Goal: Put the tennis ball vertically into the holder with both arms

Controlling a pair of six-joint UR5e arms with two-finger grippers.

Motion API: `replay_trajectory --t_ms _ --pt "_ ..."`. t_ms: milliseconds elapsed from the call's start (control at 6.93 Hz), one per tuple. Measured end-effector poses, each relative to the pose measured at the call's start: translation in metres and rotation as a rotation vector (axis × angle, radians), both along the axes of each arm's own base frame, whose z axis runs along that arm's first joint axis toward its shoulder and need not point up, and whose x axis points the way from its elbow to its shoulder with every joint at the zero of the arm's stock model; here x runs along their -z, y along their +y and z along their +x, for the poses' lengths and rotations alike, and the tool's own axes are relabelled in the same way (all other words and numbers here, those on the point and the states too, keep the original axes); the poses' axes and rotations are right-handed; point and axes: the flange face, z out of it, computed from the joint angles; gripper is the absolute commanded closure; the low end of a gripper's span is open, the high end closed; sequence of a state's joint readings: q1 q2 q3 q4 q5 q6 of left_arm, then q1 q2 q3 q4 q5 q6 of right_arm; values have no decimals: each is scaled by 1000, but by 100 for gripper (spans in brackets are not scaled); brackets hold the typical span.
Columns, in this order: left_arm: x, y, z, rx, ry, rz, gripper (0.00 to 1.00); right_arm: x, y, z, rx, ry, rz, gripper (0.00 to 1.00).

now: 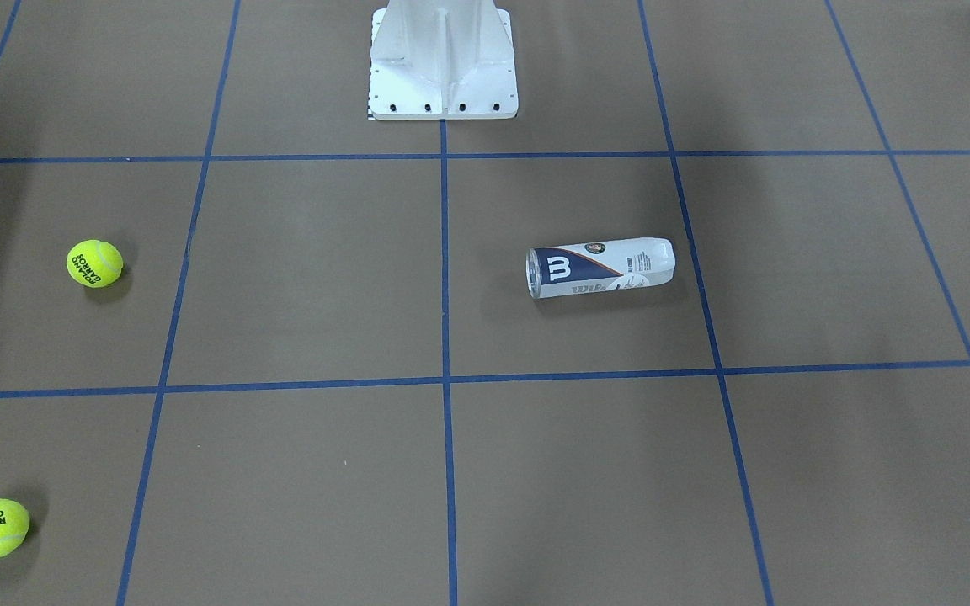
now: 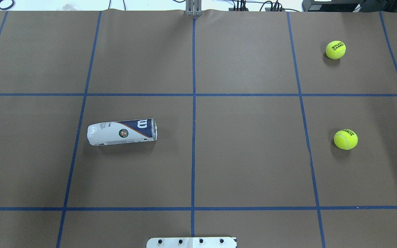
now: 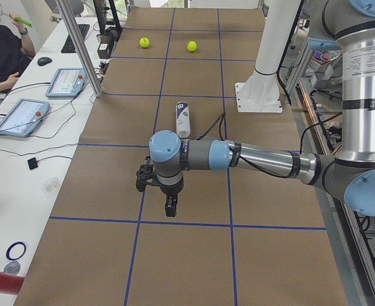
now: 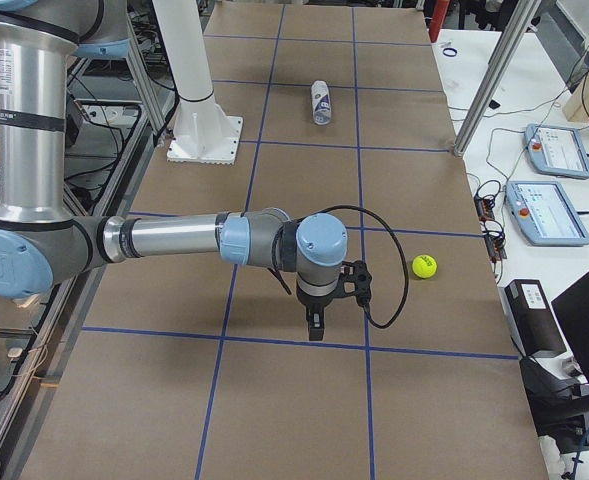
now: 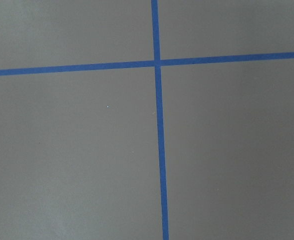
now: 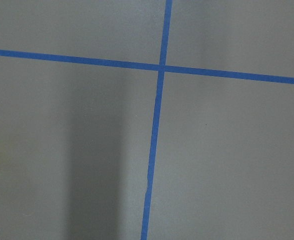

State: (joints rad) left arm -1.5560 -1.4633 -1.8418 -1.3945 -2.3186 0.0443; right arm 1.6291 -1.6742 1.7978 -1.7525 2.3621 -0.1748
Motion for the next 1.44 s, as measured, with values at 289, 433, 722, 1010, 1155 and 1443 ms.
replay_trajectory --t_ms 289,433,722,1010,1155,1443 --pt "0 1 0 1 -1 -1 0 2 0 0 -1 -1 3 0" --pt "1 0 0 2 0 3 0 2 0 0 -1 -1 3 0" --pt "26 -17 2 -3 5 91 0 3 -1 0 -1 -1 4 0" --pt "85 -47 24 -46 11 288 0 4 -3 0 -3 -2 5 0" --pt "130 -69 50 -95 19 392 0 4 -3 0 -5 -2 4 0" --pt "233 -100 132 -228 78 589 1 7 -3 -1 -6 -10 7 0"
